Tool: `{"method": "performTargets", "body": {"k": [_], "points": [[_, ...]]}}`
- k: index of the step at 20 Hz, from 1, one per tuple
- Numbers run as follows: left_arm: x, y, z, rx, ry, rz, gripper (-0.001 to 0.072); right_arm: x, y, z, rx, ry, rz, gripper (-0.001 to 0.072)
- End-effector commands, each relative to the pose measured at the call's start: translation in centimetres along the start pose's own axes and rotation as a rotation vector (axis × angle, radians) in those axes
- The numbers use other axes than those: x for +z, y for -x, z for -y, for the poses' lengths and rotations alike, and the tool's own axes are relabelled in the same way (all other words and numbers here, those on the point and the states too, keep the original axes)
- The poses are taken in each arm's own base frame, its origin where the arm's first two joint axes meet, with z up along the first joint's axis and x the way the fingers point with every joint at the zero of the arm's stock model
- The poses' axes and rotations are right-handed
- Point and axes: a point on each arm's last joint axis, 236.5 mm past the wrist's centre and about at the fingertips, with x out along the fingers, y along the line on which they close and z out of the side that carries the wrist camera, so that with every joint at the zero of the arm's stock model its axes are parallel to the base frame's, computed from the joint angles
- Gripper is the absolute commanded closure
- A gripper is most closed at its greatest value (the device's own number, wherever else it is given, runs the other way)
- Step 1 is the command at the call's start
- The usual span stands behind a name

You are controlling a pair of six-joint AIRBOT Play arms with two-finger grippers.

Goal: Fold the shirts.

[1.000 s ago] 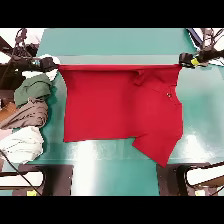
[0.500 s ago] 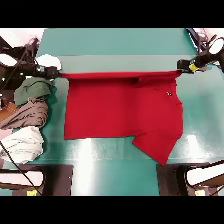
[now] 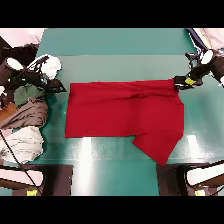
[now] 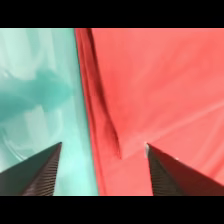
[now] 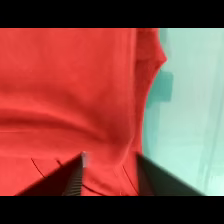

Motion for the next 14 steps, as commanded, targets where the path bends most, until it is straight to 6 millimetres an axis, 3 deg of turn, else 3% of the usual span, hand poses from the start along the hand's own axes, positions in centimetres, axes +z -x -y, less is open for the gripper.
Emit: {"method": "performTargets", "body": {"k": [1,2,4,7,10,14], "points": [[-2.0,0.2,-0.2,-0.002,0.07,-0.084,0.0094,-1.2,0.7,-0.4,0.012,0.002,-0.032,0.0324],[-2.7,0.9,-0.4,0.006,0.072,-0.107,0.0096,-1.5,1.7,-0.4,0.012,0.032,-0.029,0.0326],[-4.1,2.7,-0.3,0.003,0.068,-0.144,0.0213,-2.5,4.1,-0.5,0.033,0.07,-0.033,0.0386],[-6.1,4.4,0.7,-0.001,0.05,-0.142,0.0213,-3.8,7.5,-2.2,0.176,0.069,0.004,0.0404],[-11.3,3.2,1.5,-0.017,0.093,-0.168,0.0214,-4.6,9.0,-1.6,0.225,0.017,0.083,0.0404],[-19.2,-0.1,1.3,-0.021,0.184,-0.234,0.0214,-6.9,8.6,0.0,0.212,-0.044,0.106,0.0404]]}}
